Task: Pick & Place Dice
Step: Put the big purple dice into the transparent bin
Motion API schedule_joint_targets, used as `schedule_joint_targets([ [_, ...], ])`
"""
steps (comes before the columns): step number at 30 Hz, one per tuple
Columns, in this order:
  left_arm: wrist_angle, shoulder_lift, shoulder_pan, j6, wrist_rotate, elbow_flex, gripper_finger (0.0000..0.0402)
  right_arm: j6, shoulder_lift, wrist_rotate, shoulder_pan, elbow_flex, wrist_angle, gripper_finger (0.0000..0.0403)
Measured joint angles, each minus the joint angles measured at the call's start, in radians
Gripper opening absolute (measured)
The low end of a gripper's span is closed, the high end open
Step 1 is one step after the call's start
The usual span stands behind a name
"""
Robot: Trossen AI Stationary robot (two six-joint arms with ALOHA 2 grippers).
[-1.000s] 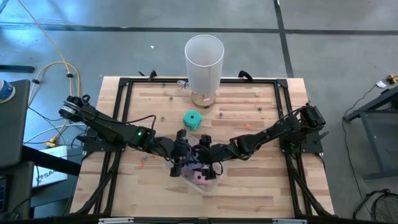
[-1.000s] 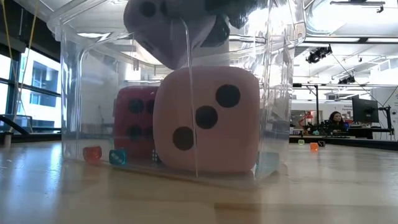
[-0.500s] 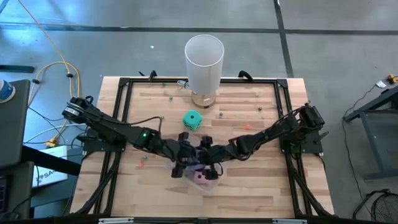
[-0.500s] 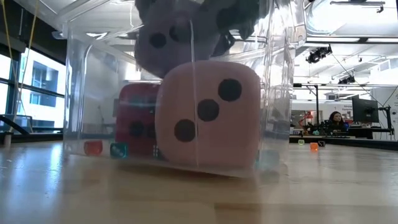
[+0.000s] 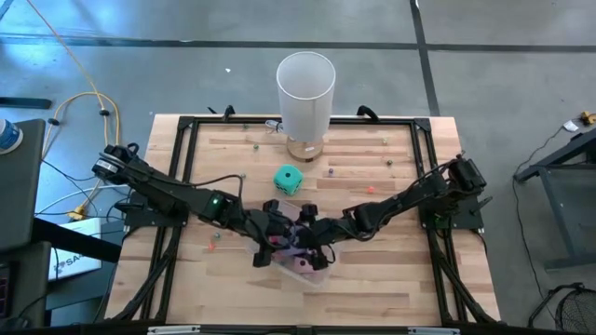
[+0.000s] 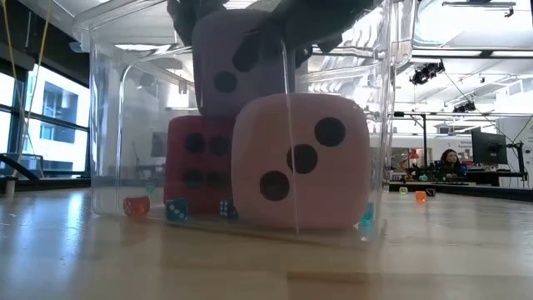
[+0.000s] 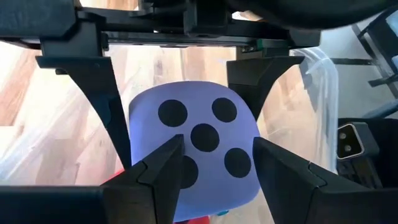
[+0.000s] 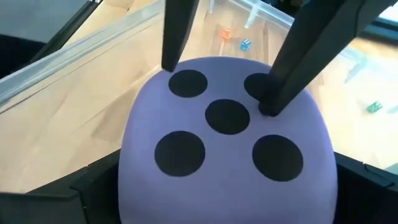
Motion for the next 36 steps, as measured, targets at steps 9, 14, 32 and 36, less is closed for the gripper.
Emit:
schedule_joint_targets([
  [9, 0.030, 0.001, -0.015, 0.010, -0.003, -0.003, 0.0186, -0.065, -0.001, 0.057, 0.027, 0.002, -0.001, 0.0387],
  [14, 0.170, 0.006, -0.017, 0.117, -0.005, -0.007, 0.0186, -0.053, -0.003, 0.000, 0.011, 0.002, 0.005, 0.0387],
  [32, 0.324, 0.069, 0.040, 0.204, -0.082, -0.003, 0.0186, -0.034, -0.005, -0.057, 0.002, 0.004, 0.058, 0.0387],
  [36, 0.312, 0.090, 0.037, 0.235, -0.102, -0.002, 0.0186, -0.036, -0.003, -0.060, -0.009, 0.003, 0.036, 0.0387],
])
